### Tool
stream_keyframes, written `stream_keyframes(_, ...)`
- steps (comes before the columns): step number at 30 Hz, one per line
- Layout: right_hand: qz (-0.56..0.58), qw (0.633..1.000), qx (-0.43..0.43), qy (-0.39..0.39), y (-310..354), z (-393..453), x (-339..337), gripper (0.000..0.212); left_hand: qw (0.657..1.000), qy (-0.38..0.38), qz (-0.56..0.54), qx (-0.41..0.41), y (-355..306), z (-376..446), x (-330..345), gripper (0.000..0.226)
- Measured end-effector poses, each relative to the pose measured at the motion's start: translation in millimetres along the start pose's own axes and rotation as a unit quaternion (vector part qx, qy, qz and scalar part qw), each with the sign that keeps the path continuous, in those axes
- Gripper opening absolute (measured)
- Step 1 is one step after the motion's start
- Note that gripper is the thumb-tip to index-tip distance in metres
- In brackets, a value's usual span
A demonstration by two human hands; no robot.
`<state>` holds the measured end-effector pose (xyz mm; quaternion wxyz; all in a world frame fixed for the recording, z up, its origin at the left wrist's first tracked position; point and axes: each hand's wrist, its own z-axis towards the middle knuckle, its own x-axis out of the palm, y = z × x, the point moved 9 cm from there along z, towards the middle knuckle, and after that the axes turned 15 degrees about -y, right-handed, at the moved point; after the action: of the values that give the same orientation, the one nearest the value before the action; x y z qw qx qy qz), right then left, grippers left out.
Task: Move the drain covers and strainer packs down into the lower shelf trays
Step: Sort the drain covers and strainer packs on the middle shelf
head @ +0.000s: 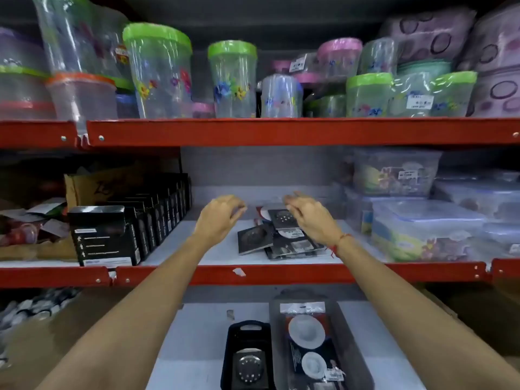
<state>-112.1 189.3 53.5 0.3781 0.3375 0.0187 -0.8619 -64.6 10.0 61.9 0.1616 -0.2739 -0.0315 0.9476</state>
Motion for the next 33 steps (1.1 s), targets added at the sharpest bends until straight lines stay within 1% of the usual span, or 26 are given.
stream_keyframes(2, -0.014, 0.996, 0.024, 0.08, -21, 1, 26, 0.037, 0.995, 0.068, -0.034, -0.061, 24, -2, 30, 0.027)
stream_keyframes(3, -0.019, 0.992, 0.031, 0.118, -33, 2, 40, 0.038, 0.99, 0.109, -0.05, -0.079, 34, -3, 48, 0.035)
stream_keyframes(5, -0.013, 0.98, 0.052, 0.193, -50, 3, 59, 0.046, 0.968, 0.216, -0.063, -0.114, 50, -14, 80, 0.069)
stream_keyframes(7, -0.024, 0.97, 0.062, 0.233, -65, 11, 71, 0.058, 0.944, 0.298, -0.053, -0.133, 63, -22, 106, 0.1)
stream_keyframes(8, -0.038, 0.967, 0.059, 0.246, -76, 20, 80, 0.063, 0.933, 0.327, -0.044, -0.142, 71, -24, 118, 0.111)
stream_keyframes(10, -0.051, 0.958, 0.07, 0.274, -87, 31, 89, 0.078, 0.918, 0.368, -0.027, -0.148, 82, -32, 134, 0.123)
stream_keyframes(13, -0.008, 0.94, 0.115, 0.321, -96, 36, 100, 0.093, 0.909, 0.388, -0.035, -0.147, 95, -39, 150, 0.123)
stream_keyframes(14, 0.013, 0.941, 0.133, 0.31, -99, 36, 95, 0.103, 0.909, 0.385, -0.047, -0.153, 98, -39, 152, 0.119)
stream_keyframes(15, 0.055, 0.946, 0.187, 0.26, -107, 40, 86, 0.127, 0.908, 0.381, -0.064, -0.162, 102, -39, 155, 0.114)
stream_keyframes(16, 0.03, 0.958, 0.211, 0.194, -119, 44, 73, 0.146, 0.906, 0.38, -0.078, -0.169, 105, -39, 156, 0.108)
stream_keyframes(17, 0.006, 0.96, 0.235, 0.152, -134, 51, 71, 0.137, 0.904, 0.381, -0.088, -0.172, 108, -39, 157, 0.105)
stream_keyframes(18, -0.06, 0.96, 0.221, 0.159, -147, 53, 77, 0.097, 0.902, 0.383, -0.095, -0.174, 110, -38, 157, 0.104)
stream_keyframes(19, -0.075, 0.952, 0.252, 0.156, -156, 48, 77, 0.056, 0.901, 0.384, -0.102, -0.176, 112, -38, 158, 0.104)
stream_keyframes(20, -0.074, 0.951, 0.252, 0.165, -159, 47, 79, 0.04, 0.9, 0.383, -0.107, -0.176, 112, -38, 157, 0.103)
stream_keyframes(22, -0.102, 0.954, 0.233, 0.16, -147, 51, 74, 0.038, 0.9, 0.378, -0.118, -0.184, 113, -39, 154, 0.107)
stream_keyframes(23, -0.122, 0.957, 0.22, 0.145, -140, 55, 70, 0.038, 0.898, 0.377, -0.126, -0.191, 115, -40, 152, 0.11)
stream_keyframes(24, -0.105, 0.96, 0.198, 0.167, -139, 58, 77, 0.042, 0.895, 0.376, -0.134, -0.2, 118, -42, 149, 0.114)
stream_keyframes(25, -0.067, 0.96, 0.189, 0.195, -123, 59, 87, 0.053, 0.892, 0.375, -0.14, -0.21, 122, -44, 146, 0.12)
stream_keyframes(26, -0.037, 0.95, 0.194, 0.241, -115, 59, 100, 0.067, 0.89, 0.376, -0.143, -0.216, 126, -47, 142, 0.126)
stream_keyframes(27, -0.061, 0.94, 0.173, 0.288, -96, 55, 107, 0.072, 0.888, 0.377, -0.143, -0.222, 132, -50, 138, 0.13)
stream_keyframes(29, -0.066, 0.934, 0.135, 0.326, -141, 60, 159, 0.065, 0.883, 0.381, -0.145, -0.234, 140, -56, 131, 0.134)
stream_keyframes(30, -0.068, 0.931, 0.127, 0.335, -147, 60, 171, 0.064, 0.881, 0.381, -0.149, -0.24, 143, -59, 128, 0.135)
stream_keyframes(31, -0.065, 0.944, 0.121, 0.299, -135, 60, 164, 0.062, 0.878, 0.379, -0.156, -0.247, 145, -61, 126, 0.135)
stream_keyframes(32, -0.051, 0.939, 0.084, 0.329, -110, 53, 170, 0.055, 0.876, 0.376, -0.164, -0.255, 146, -63, 123, 0.135)
stream_keyframes(33, -0.041, 0.933, 0.092, 0.345, -75, 42, 174, 0.043, 0.873, 0.371, -0.172, -0.264, 147, -64, 121, 0.134)
